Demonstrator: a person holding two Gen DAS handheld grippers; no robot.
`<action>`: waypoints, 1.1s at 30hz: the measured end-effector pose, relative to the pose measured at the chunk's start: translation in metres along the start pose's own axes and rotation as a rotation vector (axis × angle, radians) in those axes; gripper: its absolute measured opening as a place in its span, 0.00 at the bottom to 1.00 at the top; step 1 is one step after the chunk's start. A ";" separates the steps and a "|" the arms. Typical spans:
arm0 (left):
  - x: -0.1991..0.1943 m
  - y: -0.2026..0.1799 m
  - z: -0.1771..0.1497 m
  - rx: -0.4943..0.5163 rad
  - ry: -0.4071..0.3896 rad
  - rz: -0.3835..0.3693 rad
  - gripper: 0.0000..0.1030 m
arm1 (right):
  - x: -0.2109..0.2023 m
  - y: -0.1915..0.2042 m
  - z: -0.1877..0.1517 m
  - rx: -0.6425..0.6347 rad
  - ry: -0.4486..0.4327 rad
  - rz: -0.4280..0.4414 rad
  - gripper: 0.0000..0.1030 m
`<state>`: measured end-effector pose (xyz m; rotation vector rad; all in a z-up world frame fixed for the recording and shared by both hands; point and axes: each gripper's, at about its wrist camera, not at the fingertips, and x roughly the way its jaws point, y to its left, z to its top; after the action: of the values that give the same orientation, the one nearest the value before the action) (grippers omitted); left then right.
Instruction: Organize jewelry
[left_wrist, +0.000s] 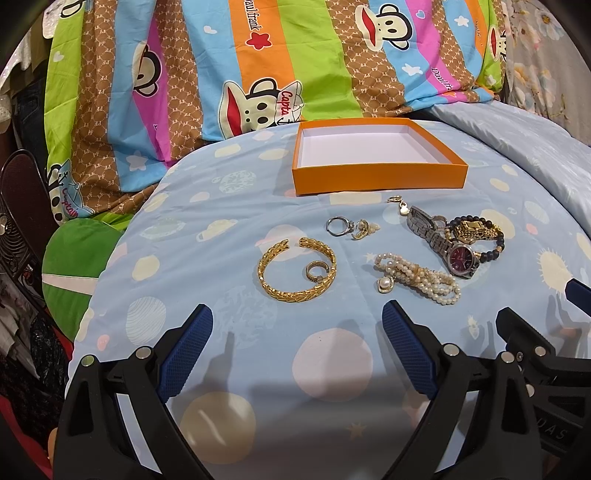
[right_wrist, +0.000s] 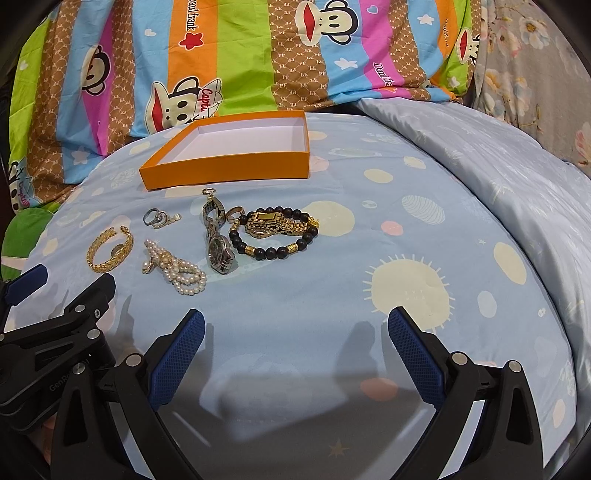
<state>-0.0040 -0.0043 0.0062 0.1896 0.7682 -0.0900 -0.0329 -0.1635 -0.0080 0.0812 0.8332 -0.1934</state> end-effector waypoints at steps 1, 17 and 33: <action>0.000 0.000 0.000 0.000 0.000 0.000 0.88 | 0.000 0.000 0.000 0.000 0.000 -0.001 0.95; 0.005 0.006 0.001 -0.037 0.030 -0.031 0.88 | 0.004 -0.004 0.003 0.006 0.006 0.007 0.95; 0.022 0.058 0.021 -0.145 0.027 0.023 0.90 | 0.025 0.022 0.042 -0.036 0.008 0.132 0.52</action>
<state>0.0343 0.0482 0.0138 0.0621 0.7957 -0.0094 0.0186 -0.1517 0.0021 0.1031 0.8361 -0.0544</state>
